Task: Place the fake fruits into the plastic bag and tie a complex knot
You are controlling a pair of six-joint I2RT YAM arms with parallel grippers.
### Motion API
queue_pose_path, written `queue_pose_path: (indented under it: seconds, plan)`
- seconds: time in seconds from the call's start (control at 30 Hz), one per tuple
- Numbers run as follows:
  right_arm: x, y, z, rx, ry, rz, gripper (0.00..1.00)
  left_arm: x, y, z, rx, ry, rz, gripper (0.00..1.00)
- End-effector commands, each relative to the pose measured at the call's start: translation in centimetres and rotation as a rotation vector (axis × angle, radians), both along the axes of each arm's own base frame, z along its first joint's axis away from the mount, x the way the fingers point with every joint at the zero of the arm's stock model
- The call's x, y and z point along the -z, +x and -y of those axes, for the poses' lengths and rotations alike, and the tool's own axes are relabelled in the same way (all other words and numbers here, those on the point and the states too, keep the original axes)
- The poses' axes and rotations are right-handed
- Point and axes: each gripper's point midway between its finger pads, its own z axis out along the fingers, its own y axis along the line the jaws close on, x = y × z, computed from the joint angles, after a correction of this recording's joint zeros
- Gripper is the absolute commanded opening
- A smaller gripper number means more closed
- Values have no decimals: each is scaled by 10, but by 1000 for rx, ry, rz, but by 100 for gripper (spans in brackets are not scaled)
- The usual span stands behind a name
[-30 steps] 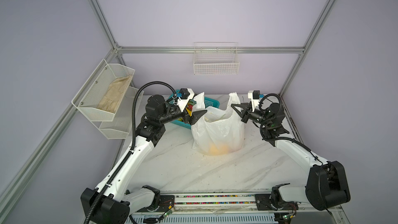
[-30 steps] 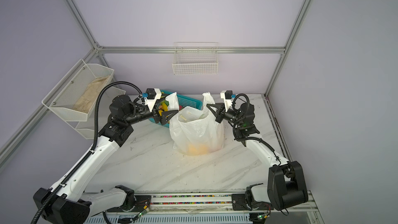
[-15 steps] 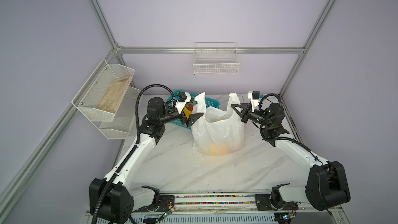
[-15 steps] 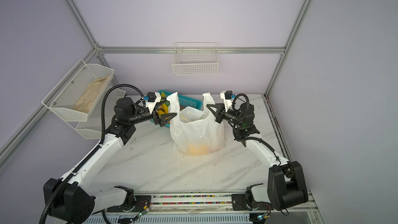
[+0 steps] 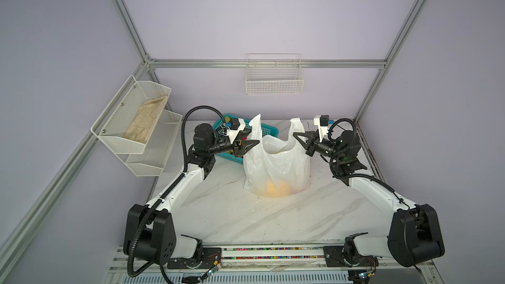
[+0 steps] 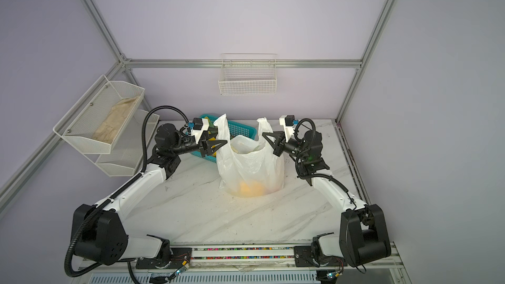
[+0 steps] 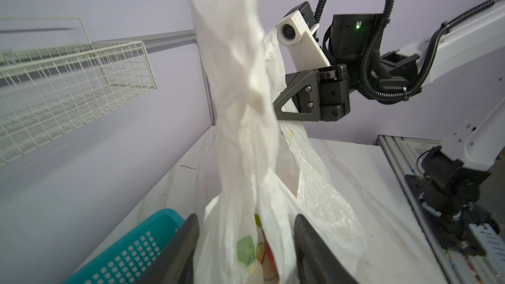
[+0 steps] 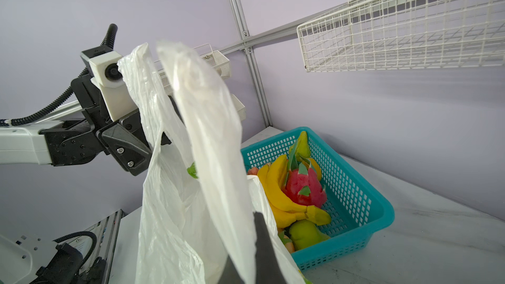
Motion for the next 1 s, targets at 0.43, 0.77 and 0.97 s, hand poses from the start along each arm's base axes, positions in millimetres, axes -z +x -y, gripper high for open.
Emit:
queue_pose_path:
  seconds: [0.43, 0.77, 0.97]
  plan:
    - [0, 18, -7, -26, -79, -70, 0, 34, -25, 53, 74, 402, 46, 0]
    - [3, 5, -14, -123, -116, -9, 6, 30, -10, 77, 81, 663, 103, 0]
    - [6, -2, -15, -151, -155, 74, 18, 24, -3, 83, 102, 731, 144, 0]
